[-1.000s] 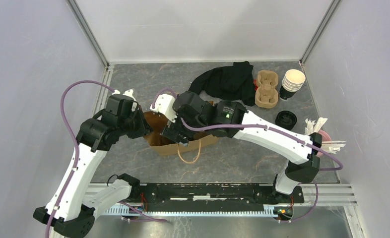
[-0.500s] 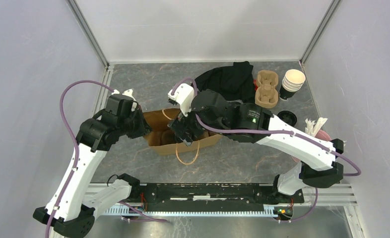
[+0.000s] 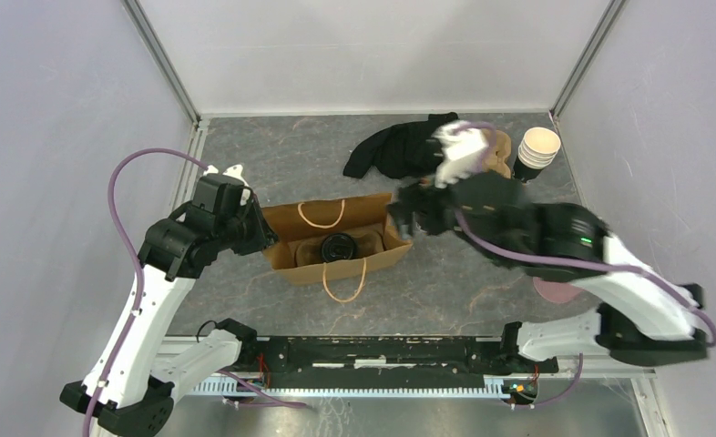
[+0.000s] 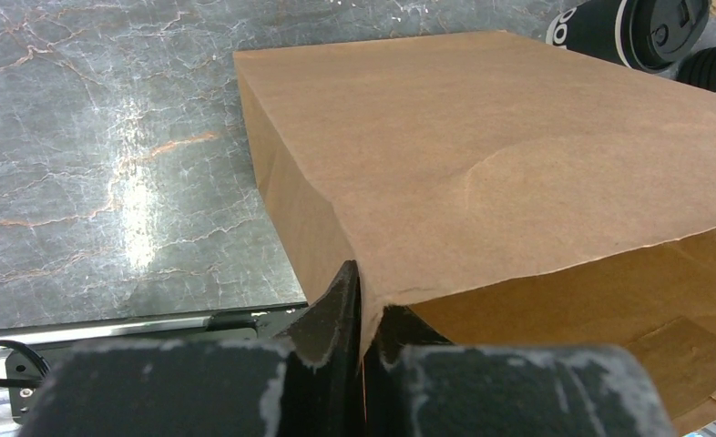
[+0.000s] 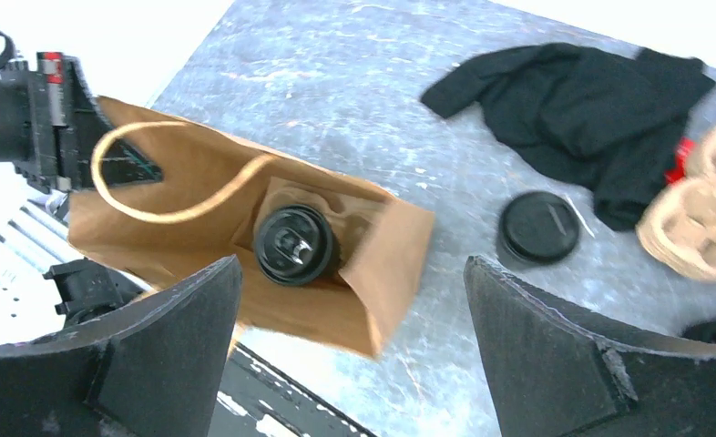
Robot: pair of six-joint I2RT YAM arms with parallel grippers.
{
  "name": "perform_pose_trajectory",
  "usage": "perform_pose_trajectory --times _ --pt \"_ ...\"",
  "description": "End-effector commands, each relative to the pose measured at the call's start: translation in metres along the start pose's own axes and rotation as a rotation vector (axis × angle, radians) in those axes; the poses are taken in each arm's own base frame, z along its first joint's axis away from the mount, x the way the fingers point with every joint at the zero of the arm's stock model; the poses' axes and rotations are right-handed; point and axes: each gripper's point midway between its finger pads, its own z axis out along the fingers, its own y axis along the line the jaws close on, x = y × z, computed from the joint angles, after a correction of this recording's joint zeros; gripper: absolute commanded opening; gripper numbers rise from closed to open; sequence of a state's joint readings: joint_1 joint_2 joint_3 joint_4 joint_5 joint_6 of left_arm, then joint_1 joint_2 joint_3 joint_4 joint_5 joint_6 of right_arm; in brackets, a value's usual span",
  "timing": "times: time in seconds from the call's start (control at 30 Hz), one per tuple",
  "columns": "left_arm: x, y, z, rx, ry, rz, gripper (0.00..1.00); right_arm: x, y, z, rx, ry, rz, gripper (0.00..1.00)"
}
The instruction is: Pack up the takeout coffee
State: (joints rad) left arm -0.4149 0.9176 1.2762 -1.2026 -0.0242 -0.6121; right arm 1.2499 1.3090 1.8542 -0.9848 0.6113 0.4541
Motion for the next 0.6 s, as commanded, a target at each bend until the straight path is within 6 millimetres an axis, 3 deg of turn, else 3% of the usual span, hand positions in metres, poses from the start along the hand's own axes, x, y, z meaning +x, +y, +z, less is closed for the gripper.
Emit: perform_pose_trajectory --times 0.0,0.13,0.2,0.33,0.43,0.57 --pt "-0.007 -0.004 -0.009 0.013 -0.035 -0.032 0.11 0.020 -0.062 -0.037 0.164 -0.020 0.093 0.98" --pt "-0.008 -0.005 -0.010 0.008 -0.029 -0.028 0.12 0.079 -0.081 -0.045 0.205 0.144 0.037 0.98" --pt "-0.010 -0.006 -0.011 0.008 -0.030 -0.028 0.13 0.120 -0.087 -0.040 0.226 0.222 0.042 0.98" --pt "-0.010 -0.007 -0.012 0.008 -0.026 -0.034 0.14 0.179 -0.085 -0.022 0.225 0.304 0.063 0.98" --pt "-0.010 -0.007 -0.012 0.005 -0.022 -0.038 0.15 0.207 -0.071 0.001 0.186 0.317 0.092 0.98" --pt "-0.007 -0.008 -0.010 0.011 0.000 -0.038 0.15 0.226 -0.072 0.027 0.233 0.273 0.229 0.98"
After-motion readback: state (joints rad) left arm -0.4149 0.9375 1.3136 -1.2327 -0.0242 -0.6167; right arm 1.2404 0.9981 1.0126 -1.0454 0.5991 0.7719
